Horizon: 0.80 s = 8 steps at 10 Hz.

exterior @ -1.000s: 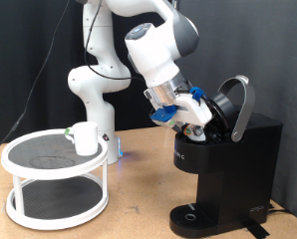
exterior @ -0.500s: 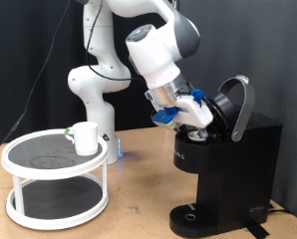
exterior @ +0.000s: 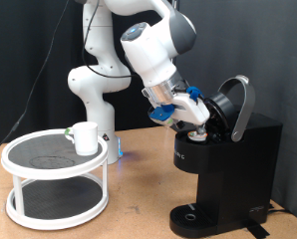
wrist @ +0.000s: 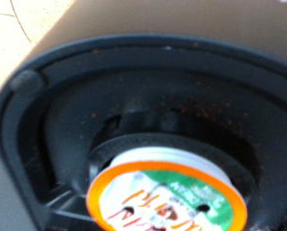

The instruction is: Make a cup of coffee with the keurig machine

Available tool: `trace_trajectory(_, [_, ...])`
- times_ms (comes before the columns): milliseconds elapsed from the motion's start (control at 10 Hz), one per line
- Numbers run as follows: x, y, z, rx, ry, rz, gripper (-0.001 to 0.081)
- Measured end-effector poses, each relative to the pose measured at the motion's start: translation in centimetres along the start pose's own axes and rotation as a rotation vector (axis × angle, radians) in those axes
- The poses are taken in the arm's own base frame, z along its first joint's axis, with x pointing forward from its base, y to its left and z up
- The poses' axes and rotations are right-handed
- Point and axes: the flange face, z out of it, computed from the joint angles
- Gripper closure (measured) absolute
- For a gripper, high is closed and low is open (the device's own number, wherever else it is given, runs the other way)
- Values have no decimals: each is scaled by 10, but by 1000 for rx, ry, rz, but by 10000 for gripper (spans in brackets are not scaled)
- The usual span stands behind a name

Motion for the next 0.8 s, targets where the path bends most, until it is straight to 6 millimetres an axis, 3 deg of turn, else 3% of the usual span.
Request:
trace_trajectory(500, [18,-9,-54,34,-103,41,72])
trace_trajectory(800, [16,-9,-55,18,-135,60,72])
